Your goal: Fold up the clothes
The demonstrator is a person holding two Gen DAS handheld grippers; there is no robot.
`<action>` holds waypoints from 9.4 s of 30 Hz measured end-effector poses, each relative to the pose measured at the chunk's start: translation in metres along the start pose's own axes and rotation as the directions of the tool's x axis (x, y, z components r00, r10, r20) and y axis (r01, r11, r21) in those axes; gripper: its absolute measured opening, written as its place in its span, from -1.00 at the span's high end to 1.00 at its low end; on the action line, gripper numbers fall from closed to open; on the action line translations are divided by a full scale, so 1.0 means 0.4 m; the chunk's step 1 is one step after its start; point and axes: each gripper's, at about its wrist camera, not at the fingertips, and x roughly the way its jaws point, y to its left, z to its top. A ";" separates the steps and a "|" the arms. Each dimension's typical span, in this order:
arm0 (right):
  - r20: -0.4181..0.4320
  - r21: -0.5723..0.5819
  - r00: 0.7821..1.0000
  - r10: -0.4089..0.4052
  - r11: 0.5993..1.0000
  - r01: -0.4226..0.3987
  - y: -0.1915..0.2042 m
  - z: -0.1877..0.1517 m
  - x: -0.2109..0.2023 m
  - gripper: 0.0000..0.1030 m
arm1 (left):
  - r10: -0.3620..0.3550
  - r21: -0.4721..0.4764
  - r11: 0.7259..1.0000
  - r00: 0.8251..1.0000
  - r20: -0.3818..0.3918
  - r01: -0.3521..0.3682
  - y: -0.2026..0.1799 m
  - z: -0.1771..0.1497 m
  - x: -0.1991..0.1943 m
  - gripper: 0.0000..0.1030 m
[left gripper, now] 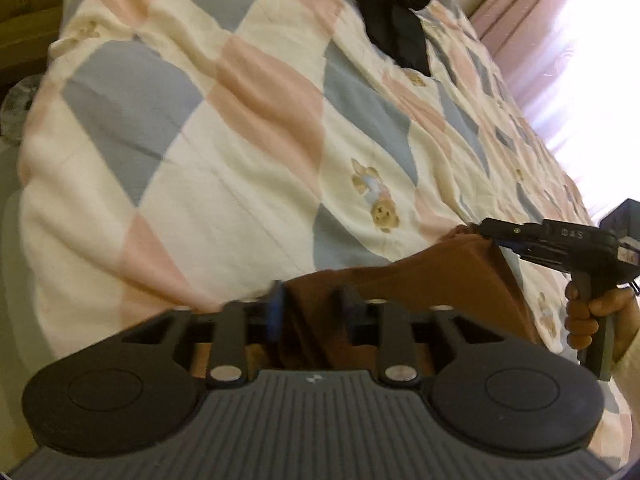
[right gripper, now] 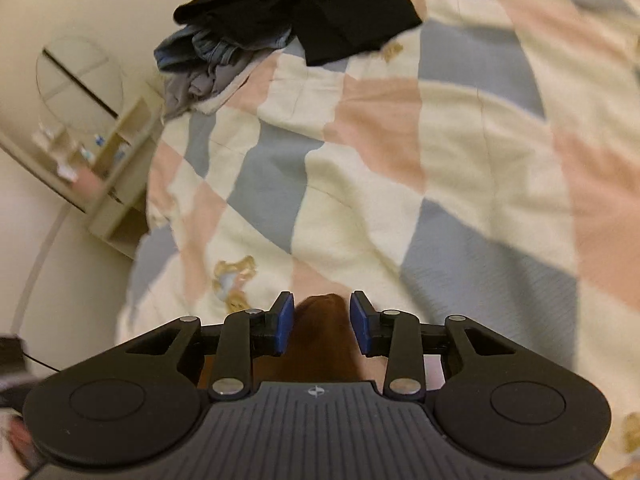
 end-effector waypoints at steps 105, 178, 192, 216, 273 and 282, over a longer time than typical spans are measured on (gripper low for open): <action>0.048 0.605 0.998 0.040 0.794 -0.061 0.300 -0.630 -0.206 -0.28 | -0.071 -0.478 0.878 0.984 -0.161 -0.015 -0.021 -0.236 -0.295 0.01; 0.338 0.580 0.941 -0.003 0.788 -0.207 0.005 -0.519 -0.517 0.68 | -0.386 0.192 0.830 0.788 -0.480 0.523 -0.341 0.040 0.002 0.72; 0.531 0.837 0.513 -0.675 0.322 -0.443 0.144 -1.445 -1.087 0.70 | -0.070 0.362 0.339 0.407 -0.911 0.868 -1.048 -0.749 -0.022 0.72; 0.434 0.820 0.535 -0.725 0.072 -0.567 0.053 -1.739 -0.992 -0.01 | 0.053 0.217 0.313 0.212 -0.976 0.924 -1.004 -0.798 0.143 -0.07; 0.227 0.615 -0.019 -0.974 0.158 -0.772 0.209 -2.192 -1.137 -0.17 | 0.336 0.082 -0.140 0.126 -0.933 0.987 -1.852 -1.695 -0.054 0.04; 0.223 0.609 -0.035 -0.974 0.167 -0.775 0.268 -2.125 -1.067 0.74 | 0.300 0.115 -0.160 0.159 -0.941 0.980 -1.808 -1.678 -0.036 0.76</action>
